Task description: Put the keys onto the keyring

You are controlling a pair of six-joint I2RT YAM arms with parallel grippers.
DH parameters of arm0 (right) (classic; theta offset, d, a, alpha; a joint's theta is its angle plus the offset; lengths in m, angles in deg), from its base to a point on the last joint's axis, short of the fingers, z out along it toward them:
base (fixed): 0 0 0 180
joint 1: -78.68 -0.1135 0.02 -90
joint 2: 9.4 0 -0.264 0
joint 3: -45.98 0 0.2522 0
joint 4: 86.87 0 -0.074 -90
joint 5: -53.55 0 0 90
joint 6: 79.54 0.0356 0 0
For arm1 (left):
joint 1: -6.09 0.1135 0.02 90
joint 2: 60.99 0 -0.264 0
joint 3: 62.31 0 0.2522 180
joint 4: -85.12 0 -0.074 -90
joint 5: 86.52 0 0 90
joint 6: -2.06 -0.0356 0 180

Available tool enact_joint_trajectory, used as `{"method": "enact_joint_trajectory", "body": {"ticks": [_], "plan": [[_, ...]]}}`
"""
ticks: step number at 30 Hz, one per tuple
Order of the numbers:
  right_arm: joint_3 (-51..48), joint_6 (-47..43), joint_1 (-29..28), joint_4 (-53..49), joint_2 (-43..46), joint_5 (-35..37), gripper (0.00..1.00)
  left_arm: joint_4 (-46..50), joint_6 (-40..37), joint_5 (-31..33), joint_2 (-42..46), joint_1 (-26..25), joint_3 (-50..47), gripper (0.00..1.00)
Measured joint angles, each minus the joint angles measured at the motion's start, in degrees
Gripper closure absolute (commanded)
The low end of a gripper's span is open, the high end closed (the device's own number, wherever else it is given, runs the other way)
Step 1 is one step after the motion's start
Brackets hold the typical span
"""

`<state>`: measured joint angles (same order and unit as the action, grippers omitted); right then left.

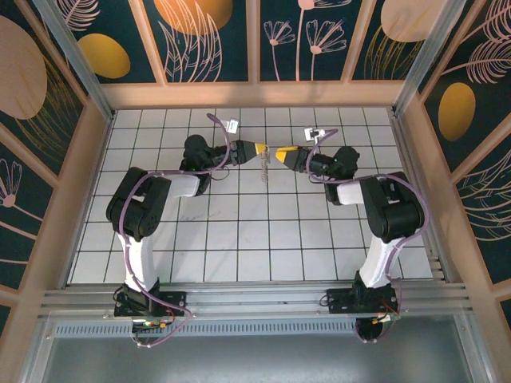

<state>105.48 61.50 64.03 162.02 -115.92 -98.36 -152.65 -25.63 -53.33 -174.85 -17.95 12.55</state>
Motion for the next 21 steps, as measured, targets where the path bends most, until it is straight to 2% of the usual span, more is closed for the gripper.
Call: {"method": "enact_joint_trajectory", "body": {"ticks": [7, 12, 16, 21], "plan": [[1.14, 0.39, -1.79, 3.06, -1.92, -2.45, 0.54, -2.01, 1.14, -0.66, -0.20, -0.22, 0.11, 1.00], [1.75, 0.76, -2.08, 4.61, -2.40, -3.82, 0.58, -2.58, 1.95, -1.25, -0.48, -0.31, 0.11, 1.00], [2.21, 1.36, -2.45, 5.25, -2.49, -4.63, 0.67, -3.54, 2.75, -1.29, -0.66, -0.31, 0.22, 1.00], [2.60, 1.86, -2.91, 5.84, -3.30, -5.29, 0.83, -5.03, 3.82, -1.29, -0.96, -0.31, 0.52, 1.00]]}}
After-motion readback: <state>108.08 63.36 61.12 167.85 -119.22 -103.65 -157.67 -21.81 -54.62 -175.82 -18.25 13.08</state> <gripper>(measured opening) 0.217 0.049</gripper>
